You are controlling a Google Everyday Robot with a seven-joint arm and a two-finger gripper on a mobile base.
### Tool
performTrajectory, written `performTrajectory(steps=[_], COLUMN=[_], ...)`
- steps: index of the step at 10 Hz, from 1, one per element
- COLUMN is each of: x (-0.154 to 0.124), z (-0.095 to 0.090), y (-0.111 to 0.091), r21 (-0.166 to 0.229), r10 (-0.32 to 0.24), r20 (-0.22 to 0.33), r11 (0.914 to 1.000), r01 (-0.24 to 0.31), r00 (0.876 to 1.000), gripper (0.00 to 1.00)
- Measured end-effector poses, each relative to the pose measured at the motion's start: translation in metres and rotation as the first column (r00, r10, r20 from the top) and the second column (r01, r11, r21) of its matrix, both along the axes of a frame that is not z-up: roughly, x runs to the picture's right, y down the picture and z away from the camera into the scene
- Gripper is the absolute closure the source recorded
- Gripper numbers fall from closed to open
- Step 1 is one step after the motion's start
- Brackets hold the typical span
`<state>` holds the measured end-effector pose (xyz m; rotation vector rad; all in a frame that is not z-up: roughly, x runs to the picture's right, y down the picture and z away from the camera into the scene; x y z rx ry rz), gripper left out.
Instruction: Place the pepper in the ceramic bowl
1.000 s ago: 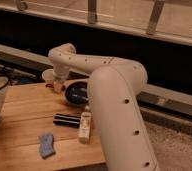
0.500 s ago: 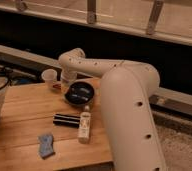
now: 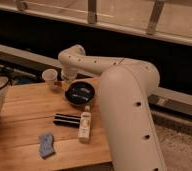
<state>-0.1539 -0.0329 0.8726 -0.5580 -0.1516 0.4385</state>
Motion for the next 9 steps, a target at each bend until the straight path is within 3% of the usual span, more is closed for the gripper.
performTrajectory(steps=[1,3,6,7,9], x=[0.015,0.030,0.013,0.013,0.022], z=[-0.002,-0.001,-0.001,-0.001,0.001], y=[-0.004,0.003,0.017,0.016,0.009], r21=[-0.004,-0.008,0.000,0.002,0.002], r10=[0.032,0.044,0.042,0.042,0.044], r20=[-0.020,-0.028,-0.029,-0.029,-0.029], r11=[0.9995,0.9990,0.9991,0.9991,0.9990], r01=[-0.032,-0.044,-0.042,-0.042,-0.044], r00=[0.999,0.999,0.999,0.999,0.999], gripper=[0.87,0.87,0.87,0.83,0.66])
